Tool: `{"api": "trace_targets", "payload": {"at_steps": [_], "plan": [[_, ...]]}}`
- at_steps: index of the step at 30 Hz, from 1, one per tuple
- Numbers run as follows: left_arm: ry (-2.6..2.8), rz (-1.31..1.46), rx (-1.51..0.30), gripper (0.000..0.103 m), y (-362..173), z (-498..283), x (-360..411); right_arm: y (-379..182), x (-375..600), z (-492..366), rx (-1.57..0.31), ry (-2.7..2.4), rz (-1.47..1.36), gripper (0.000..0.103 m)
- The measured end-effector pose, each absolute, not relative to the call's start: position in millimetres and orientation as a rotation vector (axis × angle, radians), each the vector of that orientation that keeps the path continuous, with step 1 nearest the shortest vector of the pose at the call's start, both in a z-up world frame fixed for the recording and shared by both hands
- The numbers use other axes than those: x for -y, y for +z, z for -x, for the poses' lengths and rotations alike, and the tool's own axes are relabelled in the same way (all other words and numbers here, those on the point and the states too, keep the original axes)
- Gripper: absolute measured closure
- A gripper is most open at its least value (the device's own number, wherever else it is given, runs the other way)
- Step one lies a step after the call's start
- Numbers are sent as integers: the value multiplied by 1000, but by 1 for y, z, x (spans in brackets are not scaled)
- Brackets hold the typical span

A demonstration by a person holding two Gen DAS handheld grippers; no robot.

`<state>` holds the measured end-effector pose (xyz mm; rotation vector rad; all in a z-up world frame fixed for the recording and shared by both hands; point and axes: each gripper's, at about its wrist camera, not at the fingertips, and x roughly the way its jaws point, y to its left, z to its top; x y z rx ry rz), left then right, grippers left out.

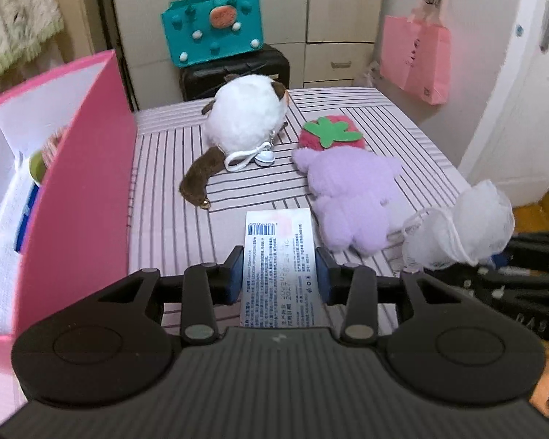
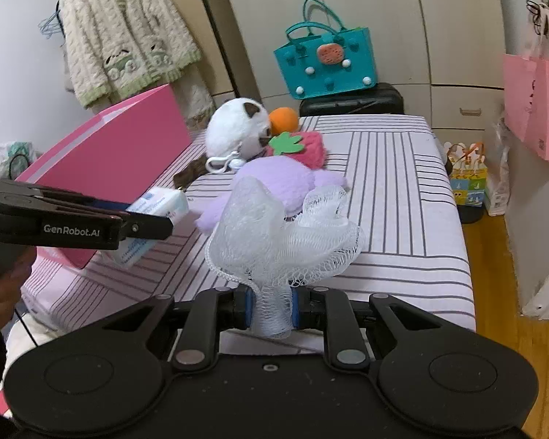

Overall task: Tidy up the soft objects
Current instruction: 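Lift the wipes pack and mesh puff and carry both toward the pink box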

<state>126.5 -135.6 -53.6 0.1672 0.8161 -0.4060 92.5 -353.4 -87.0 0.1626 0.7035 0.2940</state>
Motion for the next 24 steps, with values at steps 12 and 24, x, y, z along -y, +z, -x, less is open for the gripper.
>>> {"api": "trace_targets", "payload": {"at_steps": [12,24], "plan": [[-479,-173,-863,64,-22,-106,103,-59,332,-78,-776,418,-117,80],[-577,-155,-957,64,2,-91,73,-23,294,-78,-860,554,-58,80]]}}
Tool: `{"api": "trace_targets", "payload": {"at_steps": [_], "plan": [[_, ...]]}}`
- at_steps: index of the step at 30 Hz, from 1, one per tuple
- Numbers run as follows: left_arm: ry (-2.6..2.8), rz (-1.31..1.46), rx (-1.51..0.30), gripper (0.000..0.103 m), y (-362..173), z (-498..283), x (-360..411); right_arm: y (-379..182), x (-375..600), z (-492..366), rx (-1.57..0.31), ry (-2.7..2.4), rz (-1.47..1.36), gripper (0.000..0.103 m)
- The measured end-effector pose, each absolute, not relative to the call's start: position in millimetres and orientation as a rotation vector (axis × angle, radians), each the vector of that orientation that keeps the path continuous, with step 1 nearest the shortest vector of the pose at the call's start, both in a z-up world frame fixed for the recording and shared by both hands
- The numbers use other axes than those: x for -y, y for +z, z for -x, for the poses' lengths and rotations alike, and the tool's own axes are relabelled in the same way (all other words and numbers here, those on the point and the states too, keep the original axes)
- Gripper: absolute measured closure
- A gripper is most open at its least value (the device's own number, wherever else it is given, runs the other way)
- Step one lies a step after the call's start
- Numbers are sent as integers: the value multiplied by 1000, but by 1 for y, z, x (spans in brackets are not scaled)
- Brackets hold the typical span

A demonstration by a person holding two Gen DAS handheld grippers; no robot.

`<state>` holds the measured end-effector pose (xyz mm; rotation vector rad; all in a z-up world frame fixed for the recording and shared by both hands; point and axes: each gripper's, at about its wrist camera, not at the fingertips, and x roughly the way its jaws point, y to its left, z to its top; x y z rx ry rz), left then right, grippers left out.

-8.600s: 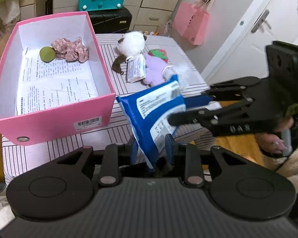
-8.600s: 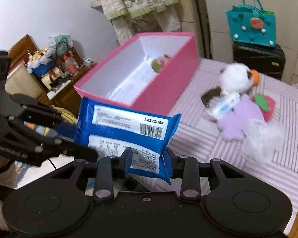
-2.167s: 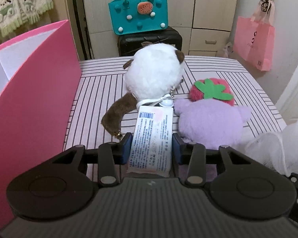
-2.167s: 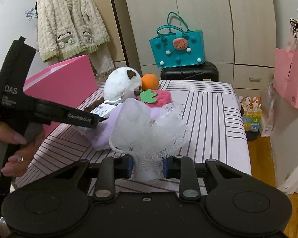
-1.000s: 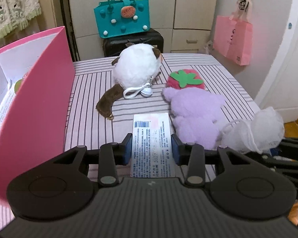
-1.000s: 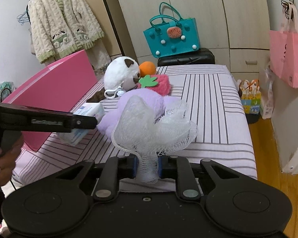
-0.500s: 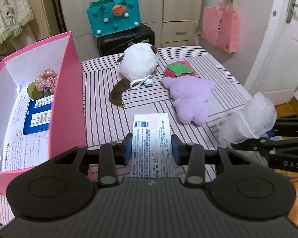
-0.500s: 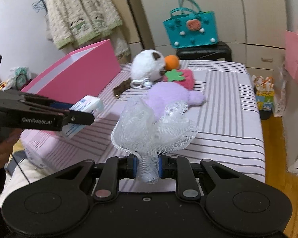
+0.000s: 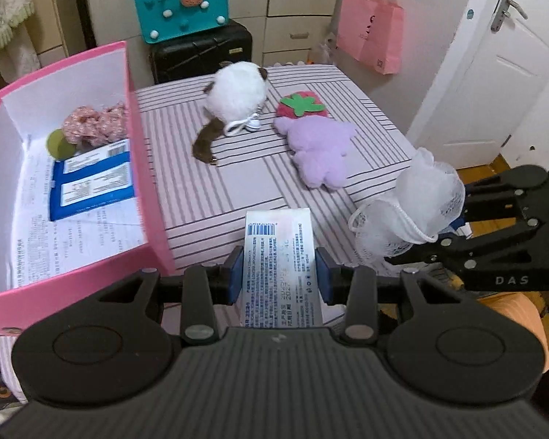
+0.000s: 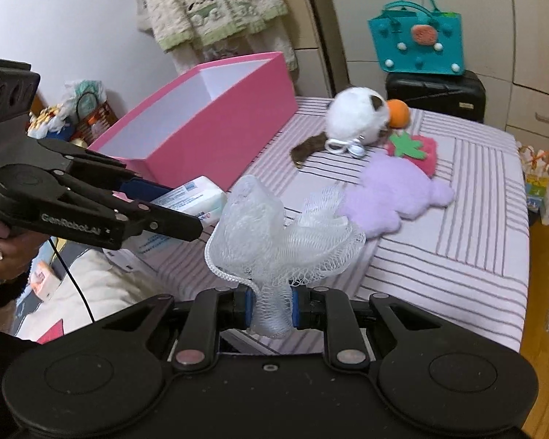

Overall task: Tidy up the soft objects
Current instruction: 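Lift the wipes pack and mesh puff and carry both toward the pink box, then lower the wipes pack and mesh puff into the box and open both grippers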

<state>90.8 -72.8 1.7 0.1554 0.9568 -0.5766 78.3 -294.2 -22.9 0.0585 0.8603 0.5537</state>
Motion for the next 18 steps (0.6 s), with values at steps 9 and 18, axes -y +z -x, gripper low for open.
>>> {"api": "trace_targets", "payload": {"at_steps": [9,18], "plan": [[-617,-102,-946,64,32,-81,35,6,261,-87,-877,653,-39,80],[-576,-73,-920,64,56,-86,-22,37,223,-107,-828,710,21,80]]}}
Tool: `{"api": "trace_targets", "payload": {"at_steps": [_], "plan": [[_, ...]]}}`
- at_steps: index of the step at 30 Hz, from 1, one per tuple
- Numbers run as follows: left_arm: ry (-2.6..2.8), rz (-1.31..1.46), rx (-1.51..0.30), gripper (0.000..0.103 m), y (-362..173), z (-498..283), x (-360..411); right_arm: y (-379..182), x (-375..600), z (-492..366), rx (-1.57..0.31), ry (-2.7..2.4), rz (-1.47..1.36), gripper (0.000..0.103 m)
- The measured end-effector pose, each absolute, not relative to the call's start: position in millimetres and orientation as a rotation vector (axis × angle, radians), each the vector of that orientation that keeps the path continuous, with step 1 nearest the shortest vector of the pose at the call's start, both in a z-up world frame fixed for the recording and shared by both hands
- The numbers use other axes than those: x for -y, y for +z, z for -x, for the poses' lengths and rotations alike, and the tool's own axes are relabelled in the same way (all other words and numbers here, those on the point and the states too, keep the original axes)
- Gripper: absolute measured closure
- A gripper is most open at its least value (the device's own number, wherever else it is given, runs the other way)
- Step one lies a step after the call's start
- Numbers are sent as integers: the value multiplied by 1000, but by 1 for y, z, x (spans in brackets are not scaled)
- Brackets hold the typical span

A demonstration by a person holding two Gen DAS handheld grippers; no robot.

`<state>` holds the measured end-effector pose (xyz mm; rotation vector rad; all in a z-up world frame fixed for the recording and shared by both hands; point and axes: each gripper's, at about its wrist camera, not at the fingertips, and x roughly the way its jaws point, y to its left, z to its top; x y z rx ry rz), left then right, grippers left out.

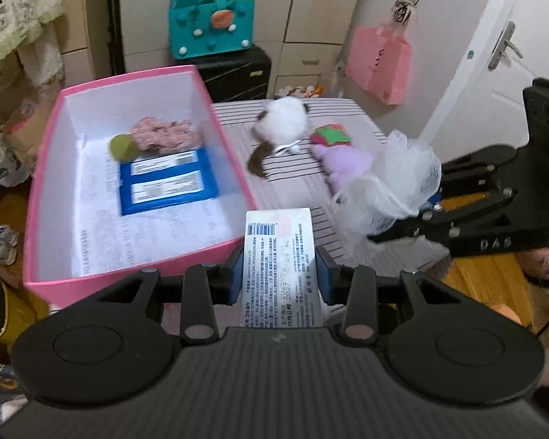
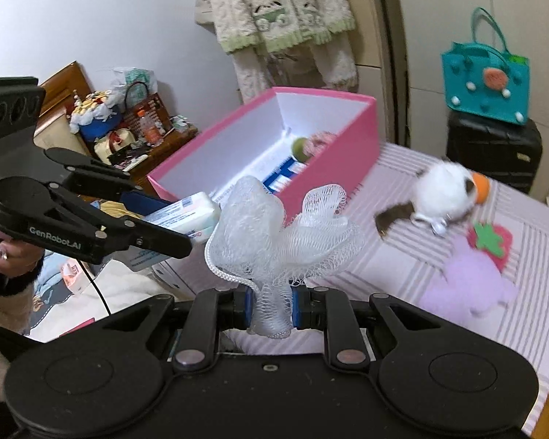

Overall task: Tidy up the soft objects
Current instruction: 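Lower the wipes pack and mesh puff into the box and open both grippers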

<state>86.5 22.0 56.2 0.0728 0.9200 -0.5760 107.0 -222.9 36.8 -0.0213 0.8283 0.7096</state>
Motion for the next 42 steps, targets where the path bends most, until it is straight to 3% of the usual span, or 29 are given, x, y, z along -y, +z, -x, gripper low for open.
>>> {"api": "trace_targets", "payload": {"at_steps": [8,18,26,36,42], "plan": [[-507,-143,-858,64,77,-119,-57,63,182,-141,-749,762,72,80],[-355,-222,-931,64,47,-215,-72,59,121,-212,-711,806,185,79],[-260,-145,-1072,64,19,-293,-80,28,87,-270,-839,796,305,79],[-215,-172,-1046,64,8,-322,-77,13,71,-300,-919,831,391,77],[-167,-158,-1032,62,2,-332,-75,0,61,-315,-989,863,382,71]]}}
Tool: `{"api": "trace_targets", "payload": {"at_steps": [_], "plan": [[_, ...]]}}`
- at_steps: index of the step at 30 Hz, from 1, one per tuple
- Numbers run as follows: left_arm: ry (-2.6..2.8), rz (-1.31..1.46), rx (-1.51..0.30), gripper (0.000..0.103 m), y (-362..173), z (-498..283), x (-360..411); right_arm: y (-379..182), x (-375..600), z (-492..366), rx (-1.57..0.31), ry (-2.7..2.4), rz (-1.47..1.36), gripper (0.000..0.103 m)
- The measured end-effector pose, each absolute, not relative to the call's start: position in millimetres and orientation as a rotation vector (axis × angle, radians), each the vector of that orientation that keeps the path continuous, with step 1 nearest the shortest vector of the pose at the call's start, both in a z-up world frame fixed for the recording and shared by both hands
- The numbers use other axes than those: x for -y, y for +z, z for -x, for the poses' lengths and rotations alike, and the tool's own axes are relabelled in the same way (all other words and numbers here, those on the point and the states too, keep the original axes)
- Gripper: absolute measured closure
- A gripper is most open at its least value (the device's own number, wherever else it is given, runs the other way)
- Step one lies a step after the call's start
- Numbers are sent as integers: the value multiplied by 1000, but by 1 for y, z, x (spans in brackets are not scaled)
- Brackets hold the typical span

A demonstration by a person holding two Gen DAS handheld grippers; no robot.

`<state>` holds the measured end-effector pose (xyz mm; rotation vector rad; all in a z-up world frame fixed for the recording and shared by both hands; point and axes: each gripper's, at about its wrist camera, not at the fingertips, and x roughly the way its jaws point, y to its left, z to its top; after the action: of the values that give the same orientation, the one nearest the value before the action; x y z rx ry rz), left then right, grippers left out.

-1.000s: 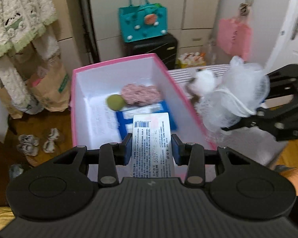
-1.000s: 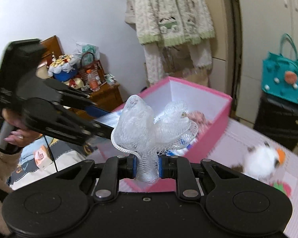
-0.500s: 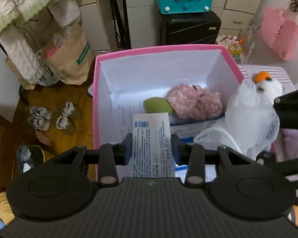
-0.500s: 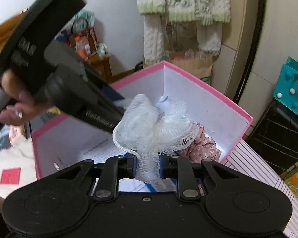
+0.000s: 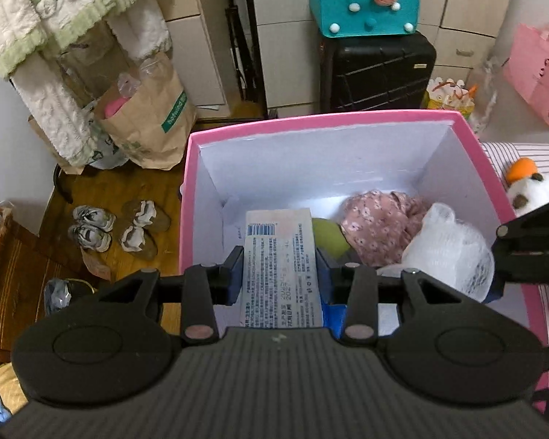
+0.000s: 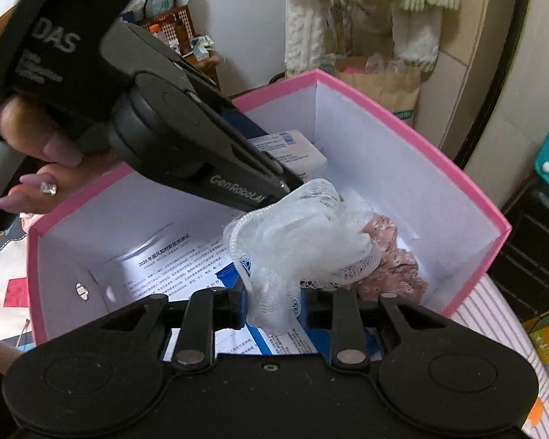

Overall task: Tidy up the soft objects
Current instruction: 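Lower the wipes pack and mesh puff into the box and open both grippers, then withdraw both grippers from the box toward the lilac plush bear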

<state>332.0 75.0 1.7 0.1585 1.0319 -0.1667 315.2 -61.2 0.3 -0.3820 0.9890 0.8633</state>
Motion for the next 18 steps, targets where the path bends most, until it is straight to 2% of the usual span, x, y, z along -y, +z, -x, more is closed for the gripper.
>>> {"api": "trace_targets", "payload": {"at_steps": [2,4,10,18], "plan": [[-165,-157,-1022,60,2,-332,-75,-3,60,-320,-1006,841,377,68],[-201,-142,-1018,55,4,-330,-76,-4,62,-323,-1015,817,368,60],[-198,-193,-932,55,16,-313,-72,5,65,-317,-996,782,355,50],[-218,-181,-898,54,36,-286,-78,39,80,-281,-908,730,349,50]]}}
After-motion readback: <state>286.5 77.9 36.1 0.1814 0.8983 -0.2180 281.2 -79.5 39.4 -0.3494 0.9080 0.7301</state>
